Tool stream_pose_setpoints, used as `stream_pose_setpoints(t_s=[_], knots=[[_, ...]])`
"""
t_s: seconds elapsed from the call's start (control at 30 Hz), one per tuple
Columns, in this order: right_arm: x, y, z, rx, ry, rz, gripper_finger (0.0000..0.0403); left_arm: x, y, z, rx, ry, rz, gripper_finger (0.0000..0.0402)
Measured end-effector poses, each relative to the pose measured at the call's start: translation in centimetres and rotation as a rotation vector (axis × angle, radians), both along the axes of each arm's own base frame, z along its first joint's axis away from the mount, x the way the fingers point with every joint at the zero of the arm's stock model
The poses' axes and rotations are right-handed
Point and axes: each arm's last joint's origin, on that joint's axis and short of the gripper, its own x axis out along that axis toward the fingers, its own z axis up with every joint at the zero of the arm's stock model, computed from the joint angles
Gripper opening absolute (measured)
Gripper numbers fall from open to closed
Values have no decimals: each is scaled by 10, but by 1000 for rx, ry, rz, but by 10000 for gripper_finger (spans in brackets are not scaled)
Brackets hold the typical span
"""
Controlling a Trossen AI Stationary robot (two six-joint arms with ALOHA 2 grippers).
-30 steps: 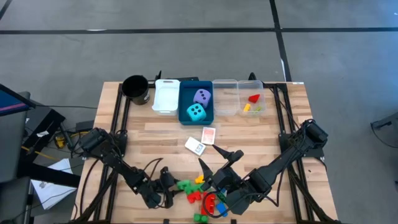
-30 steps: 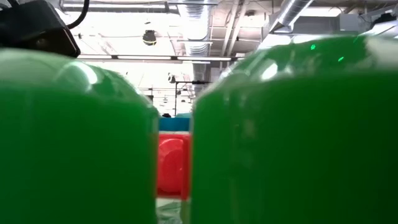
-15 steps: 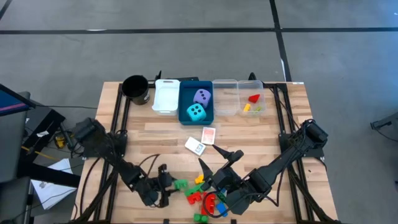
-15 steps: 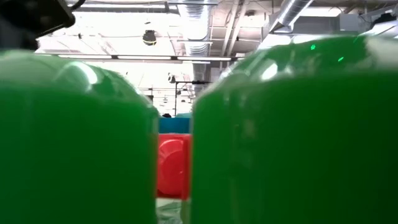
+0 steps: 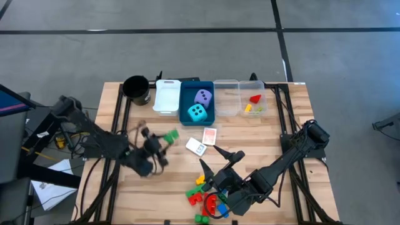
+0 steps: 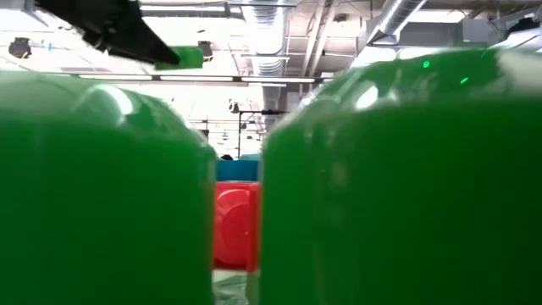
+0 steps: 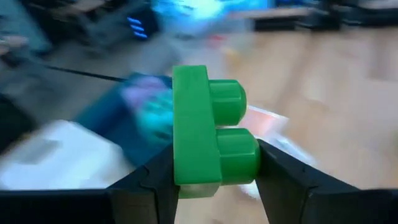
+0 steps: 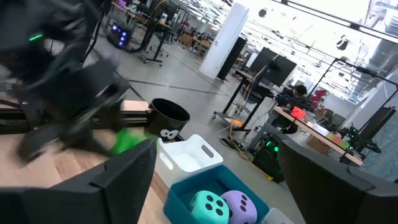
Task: Pick & Place Toys
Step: Put the large green game piece into the white bin
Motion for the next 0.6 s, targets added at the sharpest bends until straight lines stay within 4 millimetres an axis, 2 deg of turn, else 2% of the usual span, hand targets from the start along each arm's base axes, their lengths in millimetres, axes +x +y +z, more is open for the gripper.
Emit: stream_pose_setpoints(t_s=[0.17,0.27,0.4,0.6], knots=[[0,0,0,0,0,0,327,-8,47,27,64,-15,179,163],[0,0,0,0,0,0,327,-15,75,32,79,6,264,166],[0,-1,0,1,-1,-2,327,-24,106,25,55,47,340,165],[2,-3,0,1,-2,-8,327,-33,139,-4,-15,69,372,167]])
